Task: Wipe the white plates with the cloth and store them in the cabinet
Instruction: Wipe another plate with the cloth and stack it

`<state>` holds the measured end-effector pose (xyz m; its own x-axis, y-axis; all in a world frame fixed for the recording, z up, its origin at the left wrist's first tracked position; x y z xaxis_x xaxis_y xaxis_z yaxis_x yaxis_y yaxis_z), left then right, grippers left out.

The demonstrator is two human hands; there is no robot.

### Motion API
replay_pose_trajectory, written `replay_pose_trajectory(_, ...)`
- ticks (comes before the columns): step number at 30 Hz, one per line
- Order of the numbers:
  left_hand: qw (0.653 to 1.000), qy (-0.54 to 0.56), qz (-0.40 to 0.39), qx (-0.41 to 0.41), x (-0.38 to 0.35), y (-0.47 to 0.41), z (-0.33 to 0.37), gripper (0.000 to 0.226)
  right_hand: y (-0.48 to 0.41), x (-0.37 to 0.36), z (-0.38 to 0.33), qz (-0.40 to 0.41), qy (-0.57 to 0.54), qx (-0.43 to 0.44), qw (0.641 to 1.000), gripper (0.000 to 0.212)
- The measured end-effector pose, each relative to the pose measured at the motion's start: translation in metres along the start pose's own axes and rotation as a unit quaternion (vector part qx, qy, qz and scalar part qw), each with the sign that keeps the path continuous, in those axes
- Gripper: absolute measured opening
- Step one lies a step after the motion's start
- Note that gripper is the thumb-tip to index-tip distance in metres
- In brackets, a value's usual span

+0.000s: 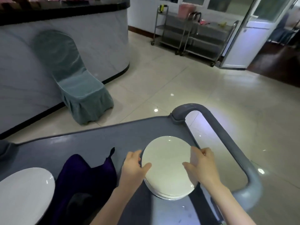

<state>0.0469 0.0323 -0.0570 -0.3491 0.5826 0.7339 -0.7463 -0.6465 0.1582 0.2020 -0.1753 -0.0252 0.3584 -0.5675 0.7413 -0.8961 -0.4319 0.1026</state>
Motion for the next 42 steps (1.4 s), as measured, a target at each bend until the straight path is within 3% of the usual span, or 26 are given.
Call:
replay_pose_trajectory(7,0.998,0.027,0.052,0.015,-0.007,0.002,0.003,0.030,-0.007,0.001,0.009,-0.025,-0.082,-0.046,0.995,0.072)
replay_pose_trajectory(12,0.990,0.098,0.078,0.065,0.000,0.011,0.001,0.043,-0.009,0.002,0.003,-0.017,-0.103,-0.058,0.993,0.075)
replay_pose_trajectory(16,0.984,0.145,0.079,0.067,0.016,0.020,-0.009,0.048,-0.011,-0.005,-0.012,-0.046,-0.159,-0.034,0.986,0.063)
replay_pose_trajectory(21,0.961,0.248,0.053,0.109,0.053,0.035,-0.037,0.049,-0.006,-0.031,-0.053,-0.086,-0.263,0.012,0.961,0.028)
replay_pose_trajectory(26,0.941,0.297,0.091,0.133,0.101,0.054,-0.069,0.048,0.008,-0.081,-0.095,-0.131,-0.403,-0.017,0.906,0.026)
replay_pose_trajectory(29,0.952,0.257,0.099,0.130,0.122,0.060,-0.091,0.041,0.016,-0.114,-0.113,-0.129,-0.435,-0.047,0.890,0.021)
replay_pose_trajectory(32,0.956,0.243,0.085,0.143,0.136,0.062,-0.119,0.017,0.020,-0.134,-0.129,-0.099,-0.441,-0.063,0.890,0.017)
replay_pose_trajectory(35,0.962,0.215,0.088,0.146,0.146,0.052,-0.155,0.017,0.021,-0.151,-0.138,-0.099,-0.433,-0.087,0.892,0.020)
replay_pose_trajectory(39,0.979,-0.016,0.145,0.139,0.160,0.022,-0.201,0.024,0.017,-0.163,-0.147,-0.101,-0.420,-0.100,0.896,0.021)
replay_pose_trajectory(42,0.974,-0.163,0.126,0.092,0.158,-0.009,-0.218,0.035,0.013,-0.168,-0.151,-0.093,-0.419,-0.108,0.897,0.020)
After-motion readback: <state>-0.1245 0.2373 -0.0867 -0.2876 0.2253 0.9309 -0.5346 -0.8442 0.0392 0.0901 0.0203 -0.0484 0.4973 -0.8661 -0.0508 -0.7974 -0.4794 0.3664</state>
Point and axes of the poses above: each hand's wrist, its own y-axis away from the middle knuckle, its own x-axis out of the back of the hand, z = x × y, the point moved 6 cm from there along -y, towards the middle knuckle, and after that the axes turned 14 degrees about -y, right-handed, at the moved point
